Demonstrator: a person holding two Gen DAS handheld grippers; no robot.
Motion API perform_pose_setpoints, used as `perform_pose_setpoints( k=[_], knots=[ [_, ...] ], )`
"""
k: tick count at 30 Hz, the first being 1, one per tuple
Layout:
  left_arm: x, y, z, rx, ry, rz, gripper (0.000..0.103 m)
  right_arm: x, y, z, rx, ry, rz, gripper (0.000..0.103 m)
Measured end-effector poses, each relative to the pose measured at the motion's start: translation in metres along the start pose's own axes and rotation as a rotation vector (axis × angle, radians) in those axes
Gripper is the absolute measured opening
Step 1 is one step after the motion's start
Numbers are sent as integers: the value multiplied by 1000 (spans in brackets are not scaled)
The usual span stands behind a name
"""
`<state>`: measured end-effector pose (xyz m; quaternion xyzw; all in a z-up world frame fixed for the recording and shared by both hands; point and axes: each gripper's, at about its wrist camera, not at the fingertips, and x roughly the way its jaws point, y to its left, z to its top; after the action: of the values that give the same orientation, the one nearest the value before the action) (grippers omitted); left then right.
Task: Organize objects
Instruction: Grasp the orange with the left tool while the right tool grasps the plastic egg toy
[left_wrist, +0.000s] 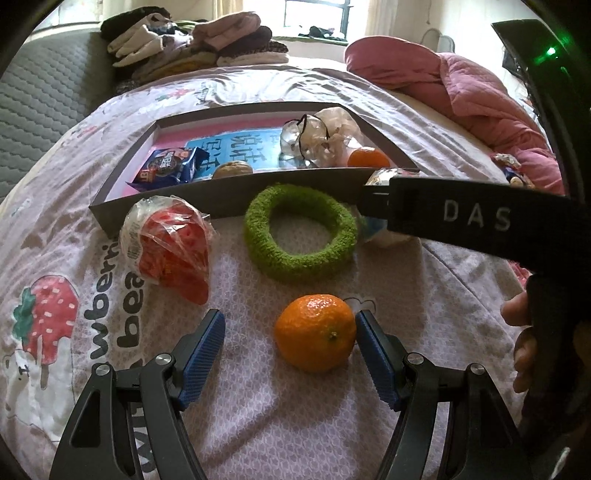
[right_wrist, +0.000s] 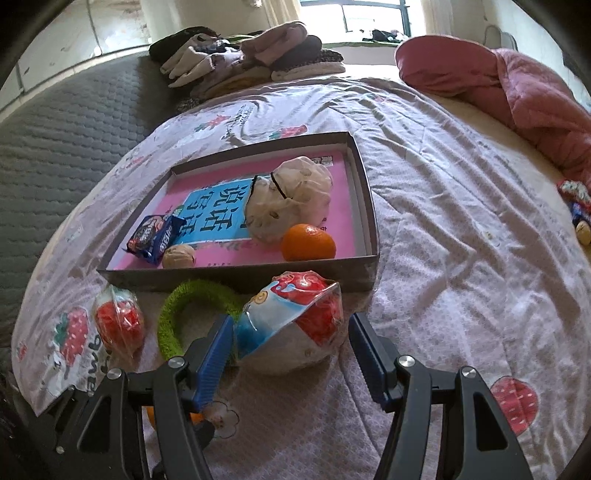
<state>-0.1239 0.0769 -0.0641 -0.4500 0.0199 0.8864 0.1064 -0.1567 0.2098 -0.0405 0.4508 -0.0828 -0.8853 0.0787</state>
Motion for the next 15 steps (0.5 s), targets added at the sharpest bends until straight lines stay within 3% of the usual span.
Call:
perform_pose_setpoints(
  k=[10, 15],
  knots=[
    [4, -2, 1, 15, -3, -10, 64, 5, -3, 2, 28, -9, 45, 62],
    [3, -8, 1, 42, -12, -25, 42, 2, -6, 1, 28, -20, 56, 62]
  ],
)
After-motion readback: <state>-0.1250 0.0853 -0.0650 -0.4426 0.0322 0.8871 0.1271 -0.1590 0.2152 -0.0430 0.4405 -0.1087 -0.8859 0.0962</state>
